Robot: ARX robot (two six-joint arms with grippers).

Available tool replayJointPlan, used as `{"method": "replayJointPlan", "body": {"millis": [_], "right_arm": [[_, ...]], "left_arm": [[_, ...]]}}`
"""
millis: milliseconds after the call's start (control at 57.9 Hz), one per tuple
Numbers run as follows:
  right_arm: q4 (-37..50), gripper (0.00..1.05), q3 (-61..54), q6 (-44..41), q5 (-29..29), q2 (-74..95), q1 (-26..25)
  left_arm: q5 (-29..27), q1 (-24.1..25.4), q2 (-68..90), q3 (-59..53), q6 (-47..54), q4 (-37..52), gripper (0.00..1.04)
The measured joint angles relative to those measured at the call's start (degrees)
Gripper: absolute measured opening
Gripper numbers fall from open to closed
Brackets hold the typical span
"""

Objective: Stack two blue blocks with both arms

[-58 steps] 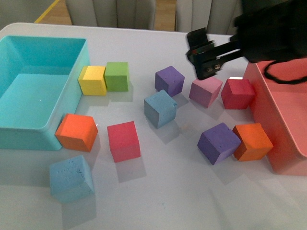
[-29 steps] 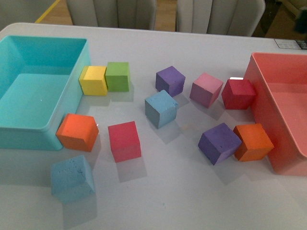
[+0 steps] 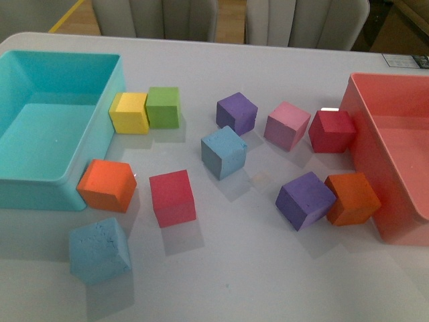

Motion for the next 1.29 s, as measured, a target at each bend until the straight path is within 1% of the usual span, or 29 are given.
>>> {"method": "replayJointPlan", "body": {"millis": [190,259,345,759,1087,1294], "right_arm": [[-6.4,0.02,-2.8,0.0,-2.1,-9.4,-1.9],[-9.0,0.02,-3.5,0.0,-6.1,-12.7,-4.9],[-12.5,0.02,-4.3,0.0,-6.2,-16.9,-6.5],[-28.3,0.02,-4.7,0.0,-6.6,-34.8,-6.6],[-38.4,0.02,-4.7,0.0,-6.6,-45.6,-6.6],[-43.0,0.02,-4.7,0.0,-6.6,-50.2,-6.6]], "left_arm": [[0.0,0.0,0.0,0.0,0.0,0.0,0.96],[0.0,0.0,0.0,0.0,0.0,0.0,0.96],[0.0,0.0,0.0,0.0,0.0,0.0,0.96],[0.0,0.0,0.0,0.0,0.0,0.0,0.96],[0.0,0.0,0.0,0.0,0.0,0.0,0.96],[0.0,0.0,0.0,0.0,0.0,0.0,0.96]]}}
